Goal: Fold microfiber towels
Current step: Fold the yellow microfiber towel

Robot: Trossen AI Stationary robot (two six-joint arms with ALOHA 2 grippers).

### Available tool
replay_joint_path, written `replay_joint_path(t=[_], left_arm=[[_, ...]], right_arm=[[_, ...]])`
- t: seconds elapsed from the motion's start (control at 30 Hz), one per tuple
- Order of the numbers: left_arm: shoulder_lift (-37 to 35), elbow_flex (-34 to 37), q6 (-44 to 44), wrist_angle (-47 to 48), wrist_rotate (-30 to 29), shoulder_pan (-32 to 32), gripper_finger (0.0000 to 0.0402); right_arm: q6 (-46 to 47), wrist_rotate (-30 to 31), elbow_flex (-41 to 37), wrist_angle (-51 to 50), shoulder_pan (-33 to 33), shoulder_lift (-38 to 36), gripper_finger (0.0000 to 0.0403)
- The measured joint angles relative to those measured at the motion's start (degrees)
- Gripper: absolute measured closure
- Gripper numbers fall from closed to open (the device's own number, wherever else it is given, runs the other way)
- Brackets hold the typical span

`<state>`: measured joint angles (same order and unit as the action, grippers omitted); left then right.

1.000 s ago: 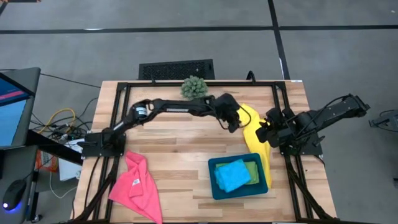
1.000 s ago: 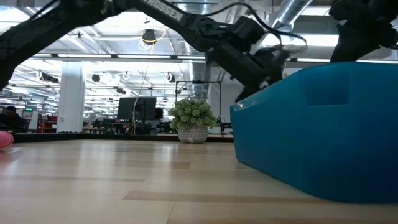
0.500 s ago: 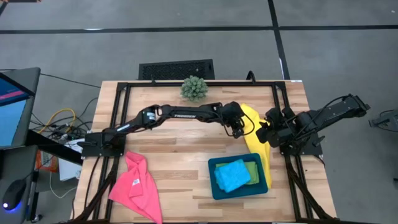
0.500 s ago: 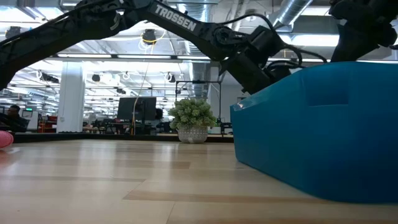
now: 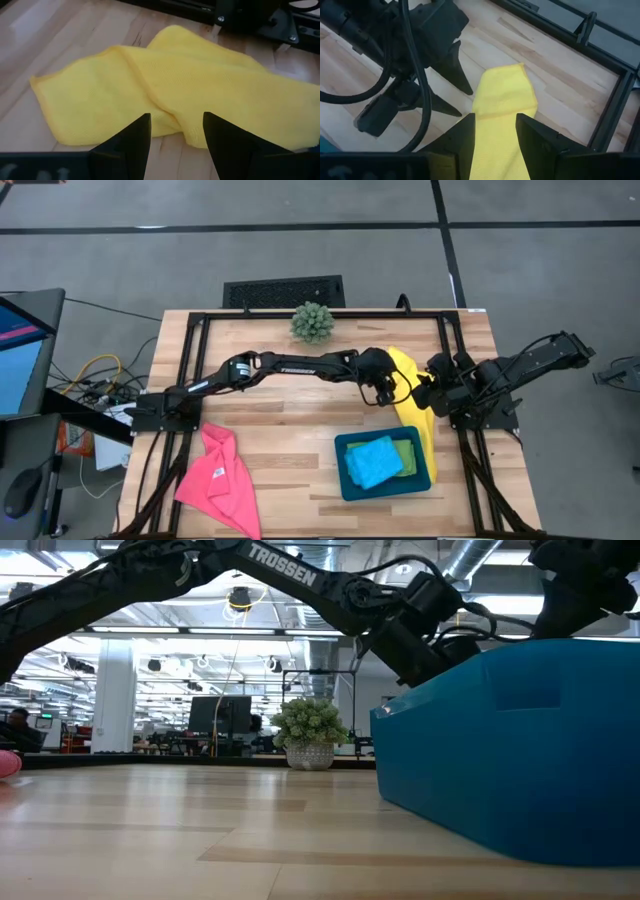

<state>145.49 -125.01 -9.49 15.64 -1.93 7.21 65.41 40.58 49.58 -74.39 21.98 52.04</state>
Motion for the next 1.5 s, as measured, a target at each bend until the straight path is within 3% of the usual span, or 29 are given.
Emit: replay_joint_path(t=[0.67,0.8,1.0,1.23,1.5], left_arm=[[5.5,0.0,-3.7,-4.1,1.7,-1.1,0.0238],[5.7,-0.1,-4.8,-3.4,4.5,-0.9,0.0282],[4.9,-0.2,-4.6,-2.2,7.3,-0.8,0.0387],[-1.0,-4.7,-3.3,12.9,7.5,-0.8,0.0399],[-9.9,-10.1,2.7,34.9,-5.4,-0.8,0.0400]], right_arm=[[0.1,-0.1,0.0,0.1,0.0,0.0,0.0236],[0.1,-0.1,0.0,0.1,0.0,0.0,0.0236],[0.1,-0.1,0.0,0.1,0.0,0.0,0.0236],[0.1,-0.1,0.0,-0.2,0.0,0.0,0.0236],[0.1,-0.1,0.0,-0.1,0.0,0.0,0.0236]])
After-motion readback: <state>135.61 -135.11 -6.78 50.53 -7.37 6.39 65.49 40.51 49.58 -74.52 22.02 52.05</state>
